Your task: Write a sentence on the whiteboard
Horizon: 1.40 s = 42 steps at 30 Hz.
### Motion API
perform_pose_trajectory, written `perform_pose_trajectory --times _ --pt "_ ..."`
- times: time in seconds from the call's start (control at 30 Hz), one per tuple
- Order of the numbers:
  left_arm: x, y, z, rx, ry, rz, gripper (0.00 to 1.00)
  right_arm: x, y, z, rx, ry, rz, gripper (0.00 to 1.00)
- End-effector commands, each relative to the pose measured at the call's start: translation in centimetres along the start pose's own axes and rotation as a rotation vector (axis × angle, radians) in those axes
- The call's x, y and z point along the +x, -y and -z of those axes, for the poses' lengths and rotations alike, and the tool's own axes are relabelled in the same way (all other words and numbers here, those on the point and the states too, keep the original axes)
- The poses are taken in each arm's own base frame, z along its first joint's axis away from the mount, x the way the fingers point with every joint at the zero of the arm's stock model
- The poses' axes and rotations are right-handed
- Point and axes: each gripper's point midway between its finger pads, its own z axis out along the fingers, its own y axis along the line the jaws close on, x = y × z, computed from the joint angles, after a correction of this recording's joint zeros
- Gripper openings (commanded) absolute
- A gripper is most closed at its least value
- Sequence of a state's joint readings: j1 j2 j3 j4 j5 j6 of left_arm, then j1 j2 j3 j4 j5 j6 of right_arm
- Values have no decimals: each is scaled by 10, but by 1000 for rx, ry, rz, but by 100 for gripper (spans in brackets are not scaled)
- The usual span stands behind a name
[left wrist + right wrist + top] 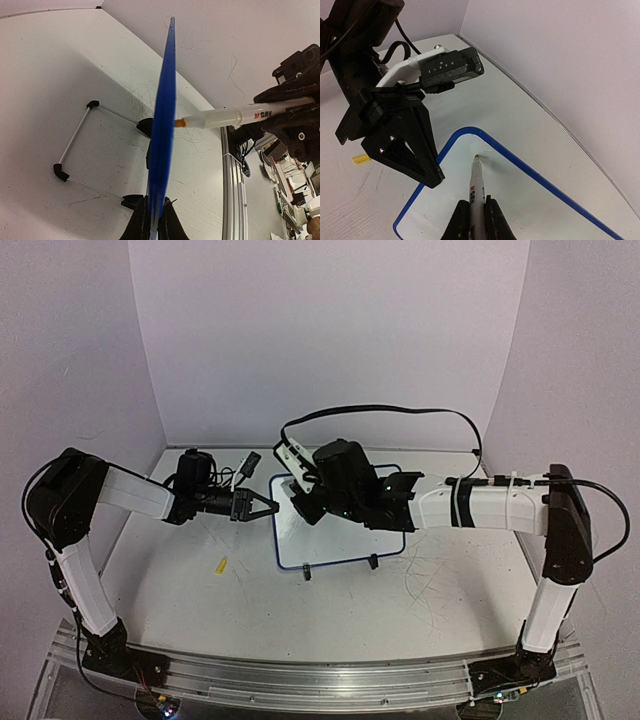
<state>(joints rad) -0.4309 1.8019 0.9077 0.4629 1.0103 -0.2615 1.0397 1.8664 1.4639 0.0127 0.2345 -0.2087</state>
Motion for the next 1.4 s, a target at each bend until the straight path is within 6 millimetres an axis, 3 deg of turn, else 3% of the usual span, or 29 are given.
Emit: perform_pose_trajectory --times 0.0,0.87,1.37 --pt "-11 5 3 -9 19 -20 0 -1 -3 -3 5 3 -17 0" --pt "-13 7 3 -10 21 -31 0 17 -12 -4 -31 -39 -43 0" --pt "-14 8 4 -10 20 -33 0 34 -29 -3 -72 -72 -58 0"
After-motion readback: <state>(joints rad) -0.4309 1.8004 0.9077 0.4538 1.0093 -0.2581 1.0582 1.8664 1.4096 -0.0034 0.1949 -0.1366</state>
